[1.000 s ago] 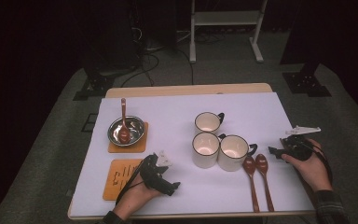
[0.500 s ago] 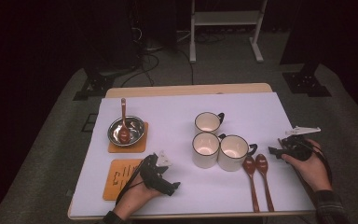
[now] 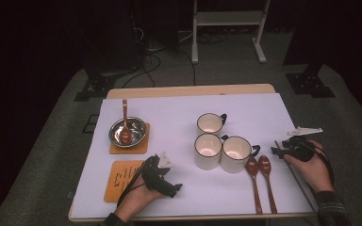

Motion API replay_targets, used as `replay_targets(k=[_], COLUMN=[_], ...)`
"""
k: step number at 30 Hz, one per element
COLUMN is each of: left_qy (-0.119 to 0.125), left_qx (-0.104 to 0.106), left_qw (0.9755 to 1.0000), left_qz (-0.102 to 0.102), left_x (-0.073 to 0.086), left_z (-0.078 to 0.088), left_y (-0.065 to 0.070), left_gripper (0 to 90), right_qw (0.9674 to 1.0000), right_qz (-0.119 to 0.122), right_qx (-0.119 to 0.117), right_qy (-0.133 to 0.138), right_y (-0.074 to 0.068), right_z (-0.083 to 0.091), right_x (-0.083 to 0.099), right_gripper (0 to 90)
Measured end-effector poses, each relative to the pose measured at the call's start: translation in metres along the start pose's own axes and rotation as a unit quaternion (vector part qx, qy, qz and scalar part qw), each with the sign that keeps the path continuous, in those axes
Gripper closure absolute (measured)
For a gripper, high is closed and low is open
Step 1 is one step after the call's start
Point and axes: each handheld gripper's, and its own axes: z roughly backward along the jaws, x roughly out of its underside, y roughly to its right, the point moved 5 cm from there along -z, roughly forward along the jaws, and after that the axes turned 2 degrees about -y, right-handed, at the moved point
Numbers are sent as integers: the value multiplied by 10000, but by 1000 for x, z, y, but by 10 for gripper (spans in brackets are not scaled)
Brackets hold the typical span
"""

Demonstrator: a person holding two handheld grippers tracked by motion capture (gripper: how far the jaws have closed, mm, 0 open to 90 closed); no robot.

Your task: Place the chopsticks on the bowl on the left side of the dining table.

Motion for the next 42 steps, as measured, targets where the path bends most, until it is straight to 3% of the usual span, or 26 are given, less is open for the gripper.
replay_targets(k=[16, 42], left_qy=[33, 43], left_qx=[-13, -14], left_qw=[10000, 10000], left_qz=[2, -16], left_x=[0, 1], left_z=[0, 0], left_y=[0, 0], left_gripper=[6, 6], right_qw=[9996, 9977], right_qz=[-241, -632], right_qx=[169, 237], right_qy=[-47, -98], right_y=[3, 11], right_z=[-7, -10], right_x=[-11, -17], right_gripper=[657, 827])
